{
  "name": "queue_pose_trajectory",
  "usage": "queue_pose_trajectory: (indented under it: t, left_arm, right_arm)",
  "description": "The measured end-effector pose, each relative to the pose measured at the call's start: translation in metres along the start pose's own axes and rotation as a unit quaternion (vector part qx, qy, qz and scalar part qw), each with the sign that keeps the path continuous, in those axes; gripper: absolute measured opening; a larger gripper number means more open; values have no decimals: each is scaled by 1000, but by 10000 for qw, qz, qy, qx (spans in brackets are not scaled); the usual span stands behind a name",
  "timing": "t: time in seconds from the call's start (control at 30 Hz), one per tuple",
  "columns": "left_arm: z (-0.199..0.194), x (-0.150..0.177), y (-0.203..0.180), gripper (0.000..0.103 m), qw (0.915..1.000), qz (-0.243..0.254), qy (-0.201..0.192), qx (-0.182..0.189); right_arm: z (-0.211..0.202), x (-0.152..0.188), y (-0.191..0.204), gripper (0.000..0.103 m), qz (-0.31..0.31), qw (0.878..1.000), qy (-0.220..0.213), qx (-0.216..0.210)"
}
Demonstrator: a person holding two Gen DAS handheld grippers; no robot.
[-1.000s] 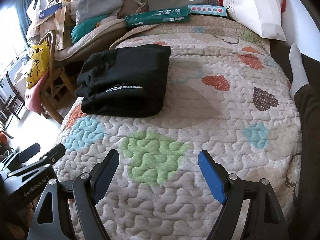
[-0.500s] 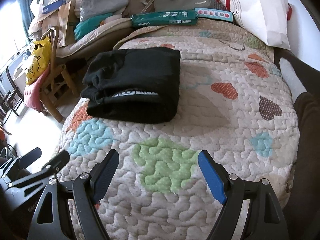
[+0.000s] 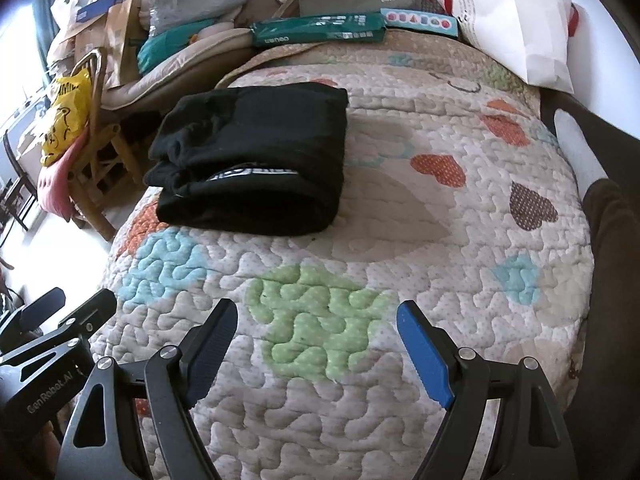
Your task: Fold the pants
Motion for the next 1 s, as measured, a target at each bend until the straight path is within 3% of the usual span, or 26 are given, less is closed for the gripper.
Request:
queue_pose_trajectory:
  t: [0.33, 0.67, 0.87, 1.0]
  left_arm:
    - [-1, -6, -5, 75, 9998, -119, -8, 172]
    - [-20, -24, -3, 75, 9967, -492, -206, 613]
    - [-23, -24, 17, 76, 9958, -723, -218, 515]
    - [-18, -16, 33, 76, 9946, -966, -67, 366]
  right_arm:
    - [-14, 6, -16, 86, 100, 9996, -262, -65]
    - [-77, -15, -65, 88, 1266, 9897, -612, -278]
    - [-63, -44, -60, 88, 1716, 9849, -241, -22]
    - [-30, -60, -55, 88, 2265, 9732, 68, -396]
Point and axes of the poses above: each gripper's, at about its wrist camera, not at the fingertips, and z roughly the way its jaws point, y to its left, x to its underside, the point moved 6 cm from there along z, roughly the way its jaws point, and after that the axes turned 1 degree about -z, right-handed, at the moved point
